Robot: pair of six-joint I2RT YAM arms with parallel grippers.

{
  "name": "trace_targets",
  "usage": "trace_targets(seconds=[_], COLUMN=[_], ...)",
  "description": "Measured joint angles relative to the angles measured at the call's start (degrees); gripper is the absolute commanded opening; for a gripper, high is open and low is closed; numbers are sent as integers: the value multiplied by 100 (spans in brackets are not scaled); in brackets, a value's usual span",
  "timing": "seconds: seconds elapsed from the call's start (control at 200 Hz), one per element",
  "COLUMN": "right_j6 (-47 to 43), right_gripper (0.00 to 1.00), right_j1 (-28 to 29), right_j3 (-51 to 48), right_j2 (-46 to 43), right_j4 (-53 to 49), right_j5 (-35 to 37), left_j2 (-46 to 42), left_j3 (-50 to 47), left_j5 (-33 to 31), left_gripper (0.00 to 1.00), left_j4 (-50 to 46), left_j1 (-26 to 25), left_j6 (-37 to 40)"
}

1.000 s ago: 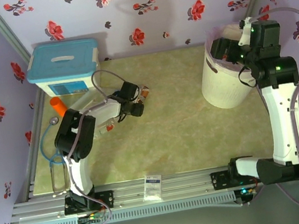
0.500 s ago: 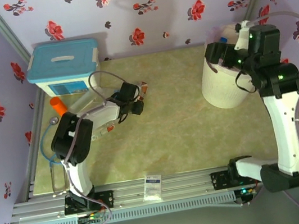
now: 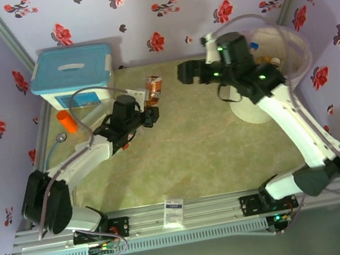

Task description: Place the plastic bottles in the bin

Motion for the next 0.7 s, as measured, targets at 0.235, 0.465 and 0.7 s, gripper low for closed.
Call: trace_targets(seconds=[0.235,0.465,0.7], right_j6=[570,1379,1781], right_gripper=[99,98,98], right_j1=[382,457,544], right_j3=[-223,-660,-1010], right_j2=[1045,1349,1523], right_j4=[951,2072,2562], right_j5=[-697,-1434,-1733], left_j2=[-979,-1390,-1342], left_j3=[-979,-1453,-1711], left_j5=[455,800,1287], left_gripper=[11,6,3], left_j4=[372,817,1401], left_j1=[0,4,234], left_j6=[-319,-627,-1058])
